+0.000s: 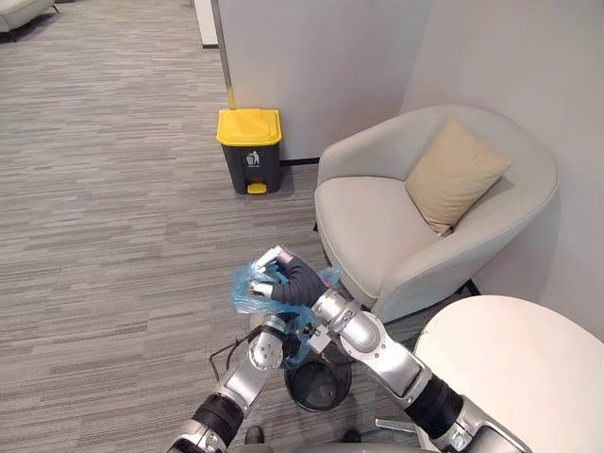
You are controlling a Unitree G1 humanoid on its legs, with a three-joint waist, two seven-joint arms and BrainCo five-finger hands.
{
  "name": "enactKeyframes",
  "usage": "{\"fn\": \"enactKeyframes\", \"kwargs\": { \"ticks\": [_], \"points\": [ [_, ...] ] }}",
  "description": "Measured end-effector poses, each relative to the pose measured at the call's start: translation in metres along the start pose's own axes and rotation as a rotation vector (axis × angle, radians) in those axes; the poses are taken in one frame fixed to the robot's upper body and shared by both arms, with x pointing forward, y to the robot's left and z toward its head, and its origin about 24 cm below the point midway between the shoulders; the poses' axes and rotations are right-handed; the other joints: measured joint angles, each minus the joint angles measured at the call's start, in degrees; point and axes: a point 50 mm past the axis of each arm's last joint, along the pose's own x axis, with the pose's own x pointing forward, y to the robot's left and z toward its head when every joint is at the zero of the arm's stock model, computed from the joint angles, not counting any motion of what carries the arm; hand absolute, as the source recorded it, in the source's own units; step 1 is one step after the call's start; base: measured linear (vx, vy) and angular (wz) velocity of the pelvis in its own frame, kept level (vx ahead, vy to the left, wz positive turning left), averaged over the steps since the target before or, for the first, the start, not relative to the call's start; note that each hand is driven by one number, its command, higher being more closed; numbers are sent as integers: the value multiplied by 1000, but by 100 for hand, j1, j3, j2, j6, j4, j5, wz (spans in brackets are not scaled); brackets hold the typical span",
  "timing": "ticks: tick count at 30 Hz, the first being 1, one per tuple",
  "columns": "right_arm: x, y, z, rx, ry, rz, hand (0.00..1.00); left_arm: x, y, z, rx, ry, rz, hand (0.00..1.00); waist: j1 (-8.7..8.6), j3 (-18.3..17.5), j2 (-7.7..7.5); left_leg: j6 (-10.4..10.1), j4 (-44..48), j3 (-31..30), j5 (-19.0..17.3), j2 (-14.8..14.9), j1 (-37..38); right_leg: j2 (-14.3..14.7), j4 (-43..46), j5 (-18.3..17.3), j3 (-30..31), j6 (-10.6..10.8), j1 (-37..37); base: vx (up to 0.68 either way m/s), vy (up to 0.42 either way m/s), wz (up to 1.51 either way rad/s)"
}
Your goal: Gather rubbish on tea table into small bin, then transfer packed bag to large trash can.
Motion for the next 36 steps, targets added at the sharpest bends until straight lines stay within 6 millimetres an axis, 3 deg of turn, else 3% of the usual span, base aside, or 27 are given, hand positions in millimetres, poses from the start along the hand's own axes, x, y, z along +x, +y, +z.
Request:
{"fn": "enactKeyframes", "kwargs": {
  "ticks": [10,20,24,26,31,36],
  "points": [
    [-31,-31,-18,-273,107,-103,0,-11,32,-26,-79,115,155,100,-1,49,75,14,-23,11,9,-2,19,-1,1,-11,7,13,3,0,0,0],
    [-65,-46,-34,-465,237,-106,0,-26,46,-46,-118,193,229,100,-7,76,115,12,-44,39,-24,0,28,-4,2,-49,27,63,-13,0,0,0],
    [-72,-50,-43,-440,283,-156,0,-30,48,-52,-120,217,242,100,-67,83,126,0,-81,64,-6,-11,27,-1,-4,-45,45,60,-42,1,0,-2],
    [-83,-54,-59,-380,363,-220,0,-37,50,-65,-128,279,255,100,-131,86,131,8,-113,74,0,-16,28,-1,-14,-41,47,55,-56,0,0,0],
    [-132,-60,-104,-145,609,-441,0,-54,42,-89,-151,391,225,100,-148,96,146,5,-143,84,-9,-23,25,6,-101,-38,43,53,-40,32,-2,0],
    [-163,-60,-128,-36,758,-529,0,-71,35,-109,-178,493,203,100,-150,155,241,7,-149,70,-23,-25,45,10,-145,-40,12,56,9,11,-1,1]
  ]
}}
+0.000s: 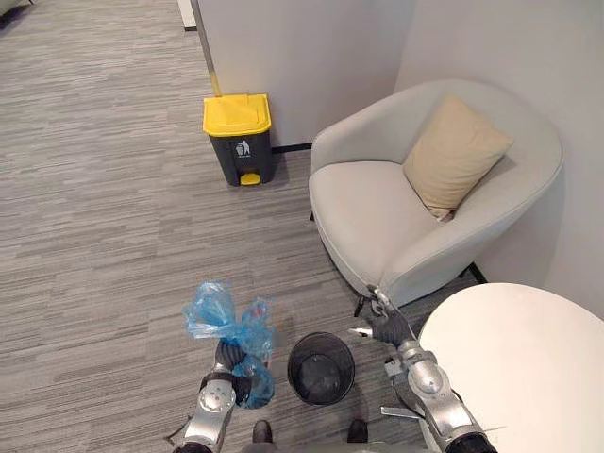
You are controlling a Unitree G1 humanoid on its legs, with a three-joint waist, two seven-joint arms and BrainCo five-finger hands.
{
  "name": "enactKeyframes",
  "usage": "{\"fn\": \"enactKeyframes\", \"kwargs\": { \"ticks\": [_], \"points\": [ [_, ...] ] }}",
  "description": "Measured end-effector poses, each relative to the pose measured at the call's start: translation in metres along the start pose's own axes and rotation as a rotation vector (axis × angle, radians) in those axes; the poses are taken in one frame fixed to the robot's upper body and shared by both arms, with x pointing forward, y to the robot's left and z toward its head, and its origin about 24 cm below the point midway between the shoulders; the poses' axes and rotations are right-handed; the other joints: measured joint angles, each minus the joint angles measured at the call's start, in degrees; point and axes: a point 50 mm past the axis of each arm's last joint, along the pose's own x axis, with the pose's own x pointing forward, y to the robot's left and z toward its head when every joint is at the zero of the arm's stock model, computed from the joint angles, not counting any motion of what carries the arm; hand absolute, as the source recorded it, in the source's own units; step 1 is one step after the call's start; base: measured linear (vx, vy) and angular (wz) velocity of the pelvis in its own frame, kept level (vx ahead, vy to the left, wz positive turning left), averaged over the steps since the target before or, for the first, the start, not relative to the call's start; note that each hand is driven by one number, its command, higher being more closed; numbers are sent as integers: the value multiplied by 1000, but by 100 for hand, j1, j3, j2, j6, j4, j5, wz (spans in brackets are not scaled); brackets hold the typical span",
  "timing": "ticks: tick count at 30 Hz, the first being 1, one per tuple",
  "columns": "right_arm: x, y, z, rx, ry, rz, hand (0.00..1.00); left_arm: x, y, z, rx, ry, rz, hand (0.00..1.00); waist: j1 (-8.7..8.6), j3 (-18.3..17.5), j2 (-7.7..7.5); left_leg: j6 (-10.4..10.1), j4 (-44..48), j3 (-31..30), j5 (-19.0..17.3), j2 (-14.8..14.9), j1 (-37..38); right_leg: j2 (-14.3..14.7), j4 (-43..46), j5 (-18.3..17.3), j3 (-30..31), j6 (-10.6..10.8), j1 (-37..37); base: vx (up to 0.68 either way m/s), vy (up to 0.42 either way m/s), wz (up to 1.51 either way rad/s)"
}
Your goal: Gather rubbish on tea table into small bin, then transfer packed bag to large trash can.
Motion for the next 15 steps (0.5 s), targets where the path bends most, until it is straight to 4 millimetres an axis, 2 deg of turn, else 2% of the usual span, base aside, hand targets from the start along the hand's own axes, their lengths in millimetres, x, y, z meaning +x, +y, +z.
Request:
{"fn": "enactKeyframes", "kwargs": {
  "ticks": [8,15],
  "points": [
    [-17,2,-53,24,255,-23,0,-16,-3,-40,15,154,-45,100,8,4,12,-7,-4,-42,-9,-6,36,-1,-63,-2,-45,4,53,-8,-2,1],
    [-30,3,-76,49,370,-43,0,-27,-7,-58,8,224,-71,100,3,9,24,-6,-4,-99,-8,-28,70,-23,-70,-14,-102,19,120,-9,-2,4]
  ]
}}
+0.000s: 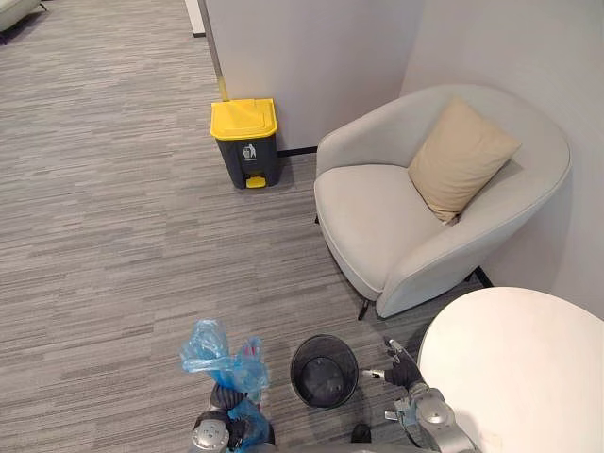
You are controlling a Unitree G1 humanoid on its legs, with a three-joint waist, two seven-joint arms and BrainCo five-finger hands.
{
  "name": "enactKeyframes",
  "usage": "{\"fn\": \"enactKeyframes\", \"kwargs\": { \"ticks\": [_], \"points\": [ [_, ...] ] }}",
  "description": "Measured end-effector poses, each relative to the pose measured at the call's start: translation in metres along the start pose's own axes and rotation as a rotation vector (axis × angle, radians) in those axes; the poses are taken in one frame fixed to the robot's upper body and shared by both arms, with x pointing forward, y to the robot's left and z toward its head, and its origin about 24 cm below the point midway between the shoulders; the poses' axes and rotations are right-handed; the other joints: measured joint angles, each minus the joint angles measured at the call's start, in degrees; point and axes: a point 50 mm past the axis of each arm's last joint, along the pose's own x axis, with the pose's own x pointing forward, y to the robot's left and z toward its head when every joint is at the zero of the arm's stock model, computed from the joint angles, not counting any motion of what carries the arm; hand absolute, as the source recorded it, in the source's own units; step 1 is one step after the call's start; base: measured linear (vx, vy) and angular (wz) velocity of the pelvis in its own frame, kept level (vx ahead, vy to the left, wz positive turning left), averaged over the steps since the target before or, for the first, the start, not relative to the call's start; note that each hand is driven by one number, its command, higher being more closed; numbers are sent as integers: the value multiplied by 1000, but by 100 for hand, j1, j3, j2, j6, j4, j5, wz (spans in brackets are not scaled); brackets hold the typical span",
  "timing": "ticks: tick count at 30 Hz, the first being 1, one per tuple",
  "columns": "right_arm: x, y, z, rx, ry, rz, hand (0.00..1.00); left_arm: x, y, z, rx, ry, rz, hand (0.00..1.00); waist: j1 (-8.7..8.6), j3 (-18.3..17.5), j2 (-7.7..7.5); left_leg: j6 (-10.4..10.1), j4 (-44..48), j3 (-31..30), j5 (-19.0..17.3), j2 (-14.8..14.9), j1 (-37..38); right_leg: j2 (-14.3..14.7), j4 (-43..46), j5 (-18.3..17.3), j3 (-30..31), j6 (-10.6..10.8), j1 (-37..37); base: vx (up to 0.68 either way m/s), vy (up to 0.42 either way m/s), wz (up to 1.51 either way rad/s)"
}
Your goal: Gather rubbish on tea table into small bin, then transfer packed bag to large trash can.
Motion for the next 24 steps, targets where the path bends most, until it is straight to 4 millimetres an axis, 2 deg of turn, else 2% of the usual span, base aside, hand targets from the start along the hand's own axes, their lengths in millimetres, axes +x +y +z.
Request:
{"fn": "enactKeyframes", "kwargs": {
  "ticks": [9,15,18,20,23,24],
  "points": [
    [-2,-9,-14,5,69,-65,0,-1,2,-8,-25,38,14,100,-8,3,20,4,-1,26,-6,-12,0,-11,9,-5,29,7,-10,-2,0,-1],
    [0,-9,-12,-6,61,-73,0,-2,2,-10,-35,45,1,100,4,2,48,15,-1,171,-23,-15,-16,-21,101,-5,176,10,-123,-4,5,-14],
    [5,-10,-2,-19,35,-75,0,-2,2,-9,-38,39,2,100,18,69,79,29,31,358,-30,-16,-88,-43,314,-7,378,13,-380,-37,18,-31],
    [12,-9,12,-16,0,-87,0,1,2,0,-48,9,6,100,21,183,43,79,232,463,-83,-24,-312,-89,564,-20,500,23,-687,-83,24,-28],
    [16,-4,26,-2,-46,-86,0,8,3,25,-65,-80,11,100,30,358,-89,193,983,454,-351,-6,-825,-202,1205,-139,586,82,-1156,-108,13,-2],
    [16,-4,32,4,-73,-88,0,8,4,34,-77,-118,17,100,50,399,-79,267,1149,481,-421,108,-995,-204,1514,-353,712,201,-1244,-115,4,12]
  ]
}}
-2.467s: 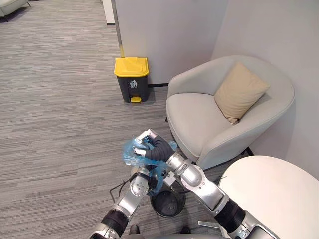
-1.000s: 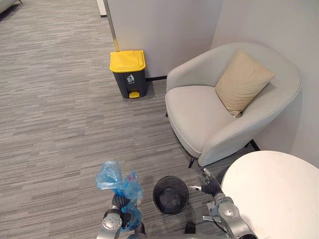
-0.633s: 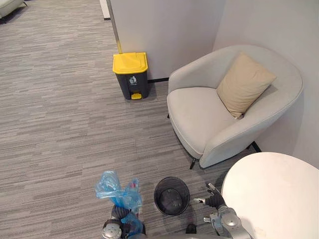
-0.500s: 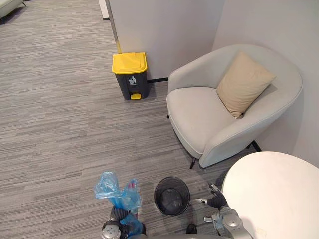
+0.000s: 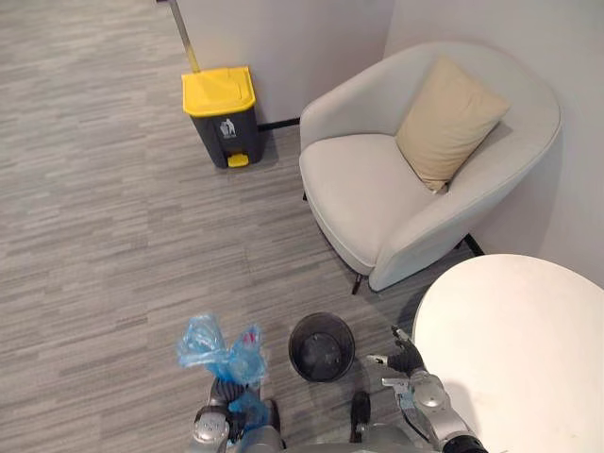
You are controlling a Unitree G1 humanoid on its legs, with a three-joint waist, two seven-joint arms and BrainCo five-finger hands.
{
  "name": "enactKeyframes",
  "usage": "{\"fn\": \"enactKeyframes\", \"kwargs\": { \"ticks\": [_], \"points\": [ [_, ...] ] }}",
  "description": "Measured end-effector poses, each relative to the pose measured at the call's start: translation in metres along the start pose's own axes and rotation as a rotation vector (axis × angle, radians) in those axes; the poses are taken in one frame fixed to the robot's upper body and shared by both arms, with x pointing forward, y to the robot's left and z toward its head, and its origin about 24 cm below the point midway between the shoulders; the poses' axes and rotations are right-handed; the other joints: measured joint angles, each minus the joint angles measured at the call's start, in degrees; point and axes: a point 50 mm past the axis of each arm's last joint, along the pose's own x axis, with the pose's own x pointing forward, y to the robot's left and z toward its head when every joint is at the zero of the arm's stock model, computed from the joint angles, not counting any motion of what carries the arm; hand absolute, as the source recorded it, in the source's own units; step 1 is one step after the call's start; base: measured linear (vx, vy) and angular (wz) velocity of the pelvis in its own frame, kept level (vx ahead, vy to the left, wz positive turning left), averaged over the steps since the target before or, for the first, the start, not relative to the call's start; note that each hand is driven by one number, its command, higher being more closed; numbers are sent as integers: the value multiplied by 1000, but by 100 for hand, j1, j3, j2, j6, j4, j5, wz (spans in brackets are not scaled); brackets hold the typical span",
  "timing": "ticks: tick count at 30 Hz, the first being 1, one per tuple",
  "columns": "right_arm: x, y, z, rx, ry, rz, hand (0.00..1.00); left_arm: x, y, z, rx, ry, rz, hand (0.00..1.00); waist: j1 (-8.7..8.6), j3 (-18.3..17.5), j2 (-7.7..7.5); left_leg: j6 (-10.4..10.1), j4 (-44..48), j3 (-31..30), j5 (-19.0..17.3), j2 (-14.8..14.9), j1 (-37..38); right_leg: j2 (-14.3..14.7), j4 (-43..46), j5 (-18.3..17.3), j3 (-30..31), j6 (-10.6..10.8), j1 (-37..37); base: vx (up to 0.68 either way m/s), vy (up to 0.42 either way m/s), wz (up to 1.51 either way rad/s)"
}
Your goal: Gather rubbish on tea table into small bin, then transfer packed bag to large trash can.
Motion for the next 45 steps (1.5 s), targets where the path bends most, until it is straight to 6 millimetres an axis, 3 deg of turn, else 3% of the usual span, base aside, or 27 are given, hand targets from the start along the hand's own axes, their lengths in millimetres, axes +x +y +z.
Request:
{"fn": "enactKeyframes", "kwargs": {
  "ticks": [1,2,3,5,6,7,8,10,11,12,14,16,17,19,20,21,24,29,35,39,41,43,44,45],
  "points": [
    [0,1,2,6,-12,-3,0,1,0,4,-10,-14,4,100,-29,28,2,25,89,-36,-21,11,-55,-32,572,-346,96,20,-152,-102,-16,52],
    [-4,4,1,12,-13,-5,0,3,0,10,-17,-35,6,100,-25,36,-9,27,263,-228,-32,-80,-109,-155,2194,-1064,159,111,-354,-52,-41,69],
    [-5,6,0,15,-12,-2,0,3,1,11,-25,-39,10,100,-23,8,-90,23,321,-321,-27,-136,-135,-207,2509,-1232,208,194,-308,-53,-153,83],
    [-5,9,4,15,-28,6,0,2,4,13,-46,-49,27,100,132,-21,-323,17,637,-416,-23,-250,-332,-291,2700,-1673,441,307,-211,-97,-193,50],
    [-3,9,9,17,-45,6,0,2,3,14,-63,-50,31,100,166,-15,-271,-26,759,-510,5,-253,-517,-164,2379,-1755,462,271,-150,-192,-127,16],
    [1,3,14,2,-64,-6,0,-1,-5,13,-87,-55,20,100,335,-39,-81,-116,694,-526,124,-73,-678,86,1825,-1862,529,67,8,-221,-138,5],
    [3,1,17,-1,-73,-9,0,-3,-8,13,-98,-55,16,100,433,29,-3,-122,664,-542,196,11,-741,204,1842,-1840,570,-50,-32,-285,-135,9],
    [2,-4,21,3,-93,-33,0,-5,-21,18,-146,-70,-8,100,414,97,233,-256,301,-866,484,53,-846,295,1781,-1706,235,-334,-161,-304,-129,54],
    [3,-5,22,10,-94,-41,0,-5,-22,20,-149,-76,-9,100,417,128,282,-289,168,-898,510,84,-845,363,1760,-1668,122,-388,-174,-300,-147,84],
    [4,-9,22,23,-92,-58,0,-4,-23,21,-148,-78,-10,100,357,160,348,-377,-203,-875,425,181,-854,363,1443,-1409,-164,-547,-133,-236,-111,96],
    [6,-12,27,50,-102,-81,0,0,-22,29,-137,-105,-13,100,273,226,262,-378,105,-627,332,147,-1113,220,1083,-1141,-504,-716,-136,-183,-81,94],
    [6,-17,26,72,-95,-114,0,0,-23,33,-133,-121,-18,100,271,289,156,-274,1056,-260,253,112,-1107,43,976,-986,-708,-758,-140,-168,-48,64],
    [5,-18,23,77,-89,-121,0,-1,-24,34,-130,-129,-22,100,263,284,164,-136,1408,-155,70,144,-994,-9,986,-978,-830,-758,-110,-125,11,67],
    [2,-21,15,99,-60,-136,0,1,-26,42,-124,-152,-34,100,222,280,169,-121,1754,79,-504,225,-630,-166,931,-910,-1177,-680,-9,-115,95,94],
    [2,-22,13,105,-50,-140,0,3,-25,46,-121,-162,-34,100,112,271,179,-99,1602,291,-676,276,-381,-228,783,-804,-1365,-592,71,-118,153,99],
    [2,-24,11,112,-44,-149,0,5,-25,46,-114,-158,-37,100,64,261,201,-88,1114,399,-687,205,-181,-259,640,-696,-1480,-498,123,-115,185,82],
    [1,-18,1,145,12,-146,0,9,-16,34,-40,-110,-45,100,-41,162,29,103,23,341,-134,-237,133,-312,-138,-226,-1576,-230,379,-55,121,38],
    [-2,-14,-17,141,99,-136,0,8,-6,22,-3,-71,-31,100,-35,156,28,271,-279,277,0,-514,385,-421,-610,112,-1566,-103,722,-61,152,7],
    [-2,-14,-22,138,128,-134,0,6,-4,10,5,-22,-26,100,-30,150,15,308,-412,247,30,-648,426,-501,-564,73,-1569,-44,696,-30,55,4],
    [-4,-17,-29,153,168,-153,0,5,-2,8,3,-16,-18,100,-49,153,-119,425,-30,75,-302,-868,325,-952,544,-633,-1481,252,416,39,70,29],
    [-7,-17,-36,154,190,-153,0,3,-1,3,3,-4,-17,100,-78,105,-211,540,120,-210,-463,-1001,282,-1049,914,-911,-1250,473,421,105,43,69],
    [-9,-20,-39,170,202,-164,0,3,-5,4,1,-7,-28,100,-152,102,-228,636,266,-720,-580,-1196,236,-1155,1825,-844,-605,474,221,169,45,120],
    [-8,-18,-38,175,196,-152,0,3,-2,5,4,-11,-21,100,-198,143,-185,699,438,-1012,-649,-1163,248,-1058,2509,-941,-252,434,-125,208,45,119],
    [-8,-17,-38,179,195,-149,0,3,-3,5,1,-12,-23,100,-206,200,-105,753,535,-1120,-704,-1109,234,-891,2525,-1139,-126,334,-202,256,-2,94]
  ]
}}
